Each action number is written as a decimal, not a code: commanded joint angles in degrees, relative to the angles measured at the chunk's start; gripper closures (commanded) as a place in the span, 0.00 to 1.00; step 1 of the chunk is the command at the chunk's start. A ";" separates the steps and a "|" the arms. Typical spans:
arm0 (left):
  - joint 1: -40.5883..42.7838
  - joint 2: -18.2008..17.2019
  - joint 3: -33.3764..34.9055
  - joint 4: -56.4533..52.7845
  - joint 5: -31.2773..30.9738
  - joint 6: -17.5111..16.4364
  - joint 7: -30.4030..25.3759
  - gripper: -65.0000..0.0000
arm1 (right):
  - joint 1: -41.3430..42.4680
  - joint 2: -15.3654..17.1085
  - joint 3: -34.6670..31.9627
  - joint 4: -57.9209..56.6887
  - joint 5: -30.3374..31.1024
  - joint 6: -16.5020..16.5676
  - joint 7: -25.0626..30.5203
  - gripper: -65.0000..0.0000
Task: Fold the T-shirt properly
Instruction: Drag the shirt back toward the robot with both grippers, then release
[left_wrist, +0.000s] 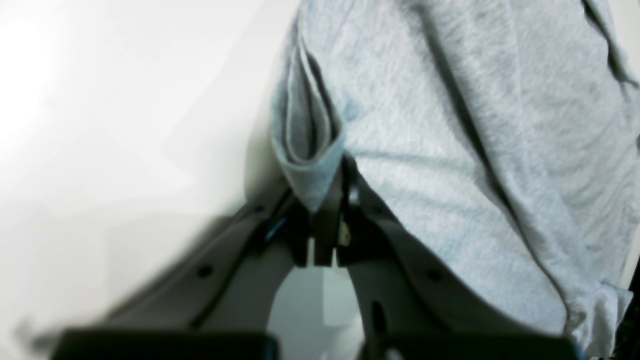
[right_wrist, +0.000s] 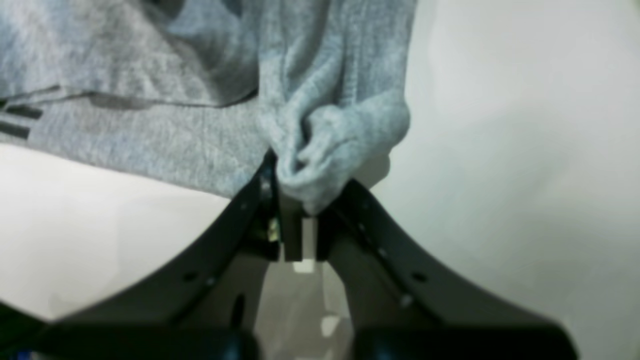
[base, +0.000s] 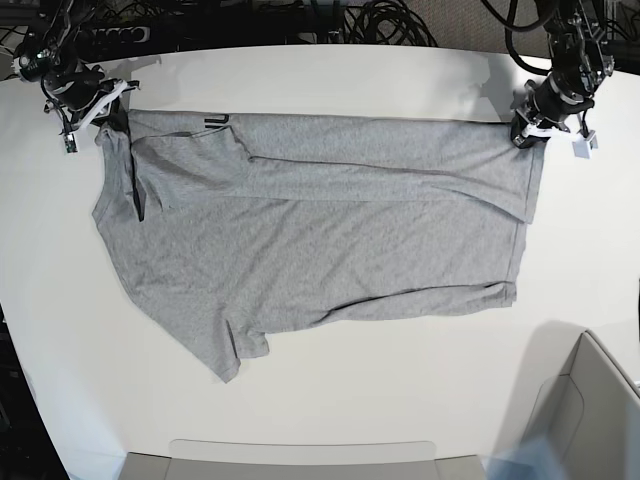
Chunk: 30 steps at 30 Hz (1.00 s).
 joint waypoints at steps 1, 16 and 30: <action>2.29 -1.21 -0.46 -0.01 2.51 1.50 1.51 1.00 | -1.40 0.56 0.16 0.17 -2.07 0.56 -3.11 1.00; 14.25 -2.09 -5.21 4.65 2.43 1.50 1.51 1.00 | -7.47 0.92 0.25 0.08 -1.98 0.65 -2.84 1.00; 14.60 -2.00 -5.21 12.38 2.51 1.85 1.51 0.67 | -7.73 0.39 0.25 0.70 -1.90 0.65 -2.84 0.80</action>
